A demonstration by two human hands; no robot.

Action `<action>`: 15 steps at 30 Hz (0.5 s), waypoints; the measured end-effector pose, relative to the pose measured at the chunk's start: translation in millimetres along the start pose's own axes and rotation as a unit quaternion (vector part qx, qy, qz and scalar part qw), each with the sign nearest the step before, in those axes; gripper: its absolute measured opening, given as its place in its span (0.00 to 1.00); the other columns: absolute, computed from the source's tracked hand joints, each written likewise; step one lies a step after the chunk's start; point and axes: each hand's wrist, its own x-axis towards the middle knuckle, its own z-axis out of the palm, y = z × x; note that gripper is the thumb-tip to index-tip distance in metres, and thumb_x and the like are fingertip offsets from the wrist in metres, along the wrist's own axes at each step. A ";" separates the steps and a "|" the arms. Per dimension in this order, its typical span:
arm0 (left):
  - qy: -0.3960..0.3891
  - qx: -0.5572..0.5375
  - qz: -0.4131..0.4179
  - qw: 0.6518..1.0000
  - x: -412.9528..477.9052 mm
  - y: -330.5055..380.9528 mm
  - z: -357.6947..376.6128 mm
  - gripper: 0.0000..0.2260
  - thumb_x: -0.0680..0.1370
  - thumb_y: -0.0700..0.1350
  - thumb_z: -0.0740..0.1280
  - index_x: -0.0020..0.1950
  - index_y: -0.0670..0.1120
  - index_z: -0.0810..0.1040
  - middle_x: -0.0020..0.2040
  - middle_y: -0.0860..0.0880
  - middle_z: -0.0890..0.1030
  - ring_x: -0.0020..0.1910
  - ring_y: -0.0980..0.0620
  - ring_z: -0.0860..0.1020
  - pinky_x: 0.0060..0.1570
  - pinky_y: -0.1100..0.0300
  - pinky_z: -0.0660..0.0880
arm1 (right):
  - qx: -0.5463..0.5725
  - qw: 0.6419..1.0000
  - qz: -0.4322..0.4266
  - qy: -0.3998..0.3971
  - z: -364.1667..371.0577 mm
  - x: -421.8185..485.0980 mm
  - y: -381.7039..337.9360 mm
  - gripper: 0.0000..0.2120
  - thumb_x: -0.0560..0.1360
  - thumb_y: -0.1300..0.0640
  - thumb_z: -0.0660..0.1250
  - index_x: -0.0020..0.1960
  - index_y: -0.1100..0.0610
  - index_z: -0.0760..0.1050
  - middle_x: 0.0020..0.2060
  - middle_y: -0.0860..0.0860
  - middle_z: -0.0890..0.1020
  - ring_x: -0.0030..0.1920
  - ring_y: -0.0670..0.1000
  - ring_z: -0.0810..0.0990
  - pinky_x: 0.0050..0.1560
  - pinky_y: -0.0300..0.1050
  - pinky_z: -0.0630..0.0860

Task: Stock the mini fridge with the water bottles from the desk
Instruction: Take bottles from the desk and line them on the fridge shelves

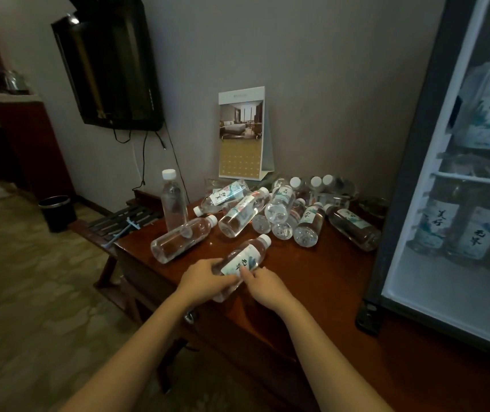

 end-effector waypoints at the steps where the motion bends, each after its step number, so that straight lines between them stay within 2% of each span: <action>1: -0.005 -0.024 0.004 1.000 -4.3 -0.1 2.0 0.19 0.67 0.55 0.72 0.57 0.53 0.79 0.43 0.54 0.84 0.42 0.55 0.83 0.48 0.53 0.81 | 0.019 1.000 0.001 0.004 0.7 -4.3 -0.3 0.22 0.81 0.43 0.50 0.38 0.54 0.71 0.37 0.48 0.73 0.64 0.56 0.69 0.65 0.53 0.64; 2: -0.009 -0.047 0.008 0.999 -8.2 0.2 3.8 0.18 0.67 0.54 0.72 0.55 0.53 0.80 0.42 0.53 0.84 0.41 0.55 0.83 0.47 0.52 0.81 | 0.048 0.999 -0.004 0.005 1.3 -8.0 1.1 0.21 0.81 0.43 0.51 0.42 0.55 0.74 0.40 0.47 0.75 0.62 0.55 0.70 0.68 0.56 0.63; 3: -0.017 -0.075 0.014 0.997 -13.3 3.4 6.0 0.16 0.68 0.52 0.73 0.55 0.52 0.80 0.41 0.52 0.84 0.41 0.55 0.83 0.47 0.53 0.81 | 0.087 0.996 -0.013 0.009 0.8 -12.7 3.0 0.19 0.80 0.44 0.54 0.48 0.56 0.77 0.47 0.50 0.79 0.61 0.54 0.72 0.69 0.57 0.63; 4: -0.030 -0.109 0.020 0.993 -17.4 6.1 8.4 0.15 0.70 0.50 0.72 0.56 0.51 0.80 0.43 0.52 0.84 0.41 0.55 0.83 0.47 0.54 0.81 | 0.142 0.990 -0.017 0.017 -1.6 -18.8 3.9 0.16 0.80 0.47 0.56 0.54 0.56 0.77 0.54 0.53 0.80 0.60 0.53 0.74 0.66 0.54 0.68; 6: -0.066 -0.172 0.030 0.982 -25.5 13.3 15.2 0.15 0.73 0.46 0.71 0.59 0.50 0.77 0.47 0.53 0.83 0.45 0.56 0.82 0.47 0.59 0.80 | 0.269 0.962 -0.024 0.026 -10.1 -32.7 5.1 0.12 0.79 0.54 0.61 0.60 0.57 0.74 0.58 0.54 0.80 0.54 0.49 0.79 0.52 0.40 0.76; 7: -0.081 -0.194 0.036 0.977 -29.4 17.2 20.1 0.15 0.73 0.45 0.70 0.60 0.51 0.76 0.48 0.54 0.82 0.47 0.56 0.82 0.46 0.62 0.79 | 0.334 0.942 -0.025 0.024 -14.9 -38.6 6.7 0.13 0.79 0.57 0.62 0.63 0.56 0.71 0.58 0.54 0.80 0.51 0.47 0.80 0.46 0.35 0.77; 8: -0.093 -0.208 0.046 0.973 -33.0 21.1 25.6 0.18 0.74 0.45 0.70 0.62 0.52 0.74 0.51 0.55 0.81 0.50 0.57 0.81 0.47 0.63 0.78 | 0.385 0.922 -0.025 0.024 -19.9 -43.1 10.6 0.17 0.78 0.59 0.63 0.66 0.54 0.68 0.58 0.54 0.80 0.51 0.47 0.81 0.43 0.35 0.77; 10: -0.109 -0.228 0.069 0.965 -38.2 30.3 38.5 0.23 0.73 0.45 0.70 0.67 0.53 0.70 0.56 0.55 0.80 0.54 0.56 0.79 0.49 0.63 0.77 | 0.431 0.901 -0.033 0.040 -32.1 -53.1 17.4 0.22 0.77 0.61 0.64 0.69 0.50 0.65 0.59 0.53 0.79 0.53 0.51 0.81 0.44 0.41 0.79; 15: -0.141 -0.267 0.139 0.943 -49.9 64.0 69.2 0.25 0.73 0.39 0.70 0.66 0.56 0.68 0.55 0.53 0.81 0.52 0.57 0.80 0.44 0.65 0.77 | 0.454 0.882 -0.078 0.096 -66.9 -86.0 39.7 0.24 0.76 0.59 0.65 0.70 0.47 0.66 0.57 0.51 0.80 0.55 0.53 0.81 0.50 0.51 0.80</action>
